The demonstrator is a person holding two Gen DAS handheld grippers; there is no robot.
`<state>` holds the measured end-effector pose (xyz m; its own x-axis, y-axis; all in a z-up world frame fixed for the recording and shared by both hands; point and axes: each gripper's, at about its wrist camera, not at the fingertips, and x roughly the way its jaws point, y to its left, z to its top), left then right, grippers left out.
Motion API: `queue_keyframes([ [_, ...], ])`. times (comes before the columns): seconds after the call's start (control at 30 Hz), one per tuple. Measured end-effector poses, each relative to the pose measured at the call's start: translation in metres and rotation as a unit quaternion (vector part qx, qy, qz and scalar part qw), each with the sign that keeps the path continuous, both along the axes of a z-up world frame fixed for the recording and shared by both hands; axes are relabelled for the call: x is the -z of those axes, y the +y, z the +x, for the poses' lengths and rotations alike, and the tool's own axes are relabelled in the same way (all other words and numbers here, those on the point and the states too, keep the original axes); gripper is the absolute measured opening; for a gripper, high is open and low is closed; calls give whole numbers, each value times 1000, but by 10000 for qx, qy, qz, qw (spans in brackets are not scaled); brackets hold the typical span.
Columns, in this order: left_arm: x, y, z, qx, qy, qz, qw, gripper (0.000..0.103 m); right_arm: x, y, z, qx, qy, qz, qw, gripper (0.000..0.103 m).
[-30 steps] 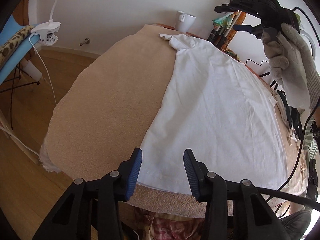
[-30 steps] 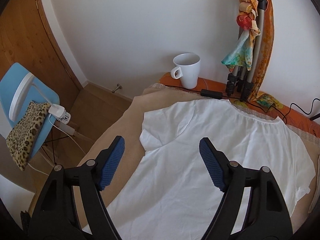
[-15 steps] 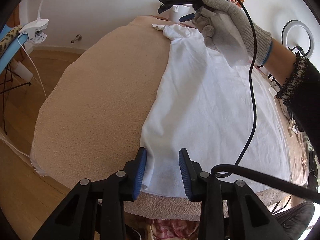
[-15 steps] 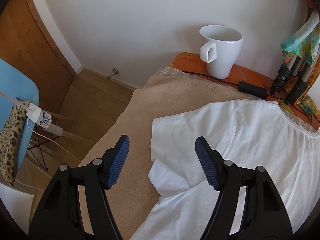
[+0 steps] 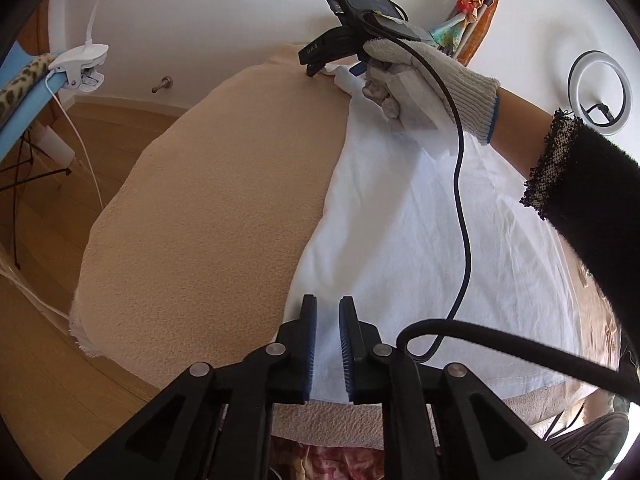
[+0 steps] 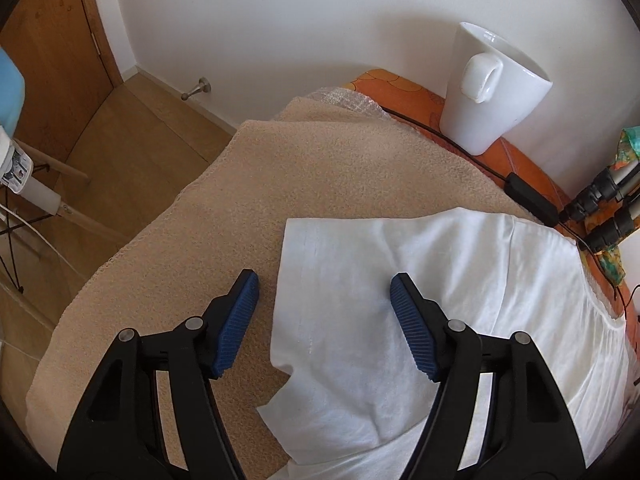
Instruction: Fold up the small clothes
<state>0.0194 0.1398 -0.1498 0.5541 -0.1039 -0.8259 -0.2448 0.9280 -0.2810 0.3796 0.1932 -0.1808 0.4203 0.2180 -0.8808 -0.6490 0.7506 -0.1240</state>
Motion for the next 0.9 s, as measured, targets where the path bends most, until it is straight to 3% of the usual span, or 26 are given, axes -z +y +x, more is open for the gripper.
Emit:
queue_keyframes([
  [0.03, -1, 2, -1, -62, -35, 13, 10000, 40, 0, 0, 0, -17, -3, -6, 10000, 72],
  [0.07, 0, 3, -1, -98, -22, -6, 9999, 45, 0, 0, 2, -12, 21, 4, 10000, 70],
  [0.2, 15, 10, 8, -15, 273, -115, 9996, 43, -3, -1, 4, -42, -36, -42, 10000, 49],
  [0.23, 13, 7, 8, 7, 228, 39, 9997, 38, -4, -1, 5, -69, -60, -63, 9999, 37],
  [0.27, 13, 4, 10, 76, 242, 150, 9996, 23, -6, -2, 5, -85, -88, -86, 9999, 24],
  [0.33, 12, 0, 11, 161, 218, 107, 9996, 6, -8, -2, 5, -113, -144, -112, 9998, 11],
  [0.37, 11, 1, 11, 195, 193, -93, 9996, 1, -10, -3, 6, -96, -149, -98, 9998, 9],
  [0.47, 8, 2, 10, 238, 61, -554, 9982, 1, -19, -11, 8, 59, -248, -7, 9997, 6],
  [0.67, -11, -13, 0, 455, -322, -553, 9969, 1, -52, -41, 17, 357, -418, 459, 9974, 5],
  [0.9, -25, -38, 0, 876, -498, -526, 9935, 1, -84, -93, 24, 679, -582, 852, 9923, 5],
])
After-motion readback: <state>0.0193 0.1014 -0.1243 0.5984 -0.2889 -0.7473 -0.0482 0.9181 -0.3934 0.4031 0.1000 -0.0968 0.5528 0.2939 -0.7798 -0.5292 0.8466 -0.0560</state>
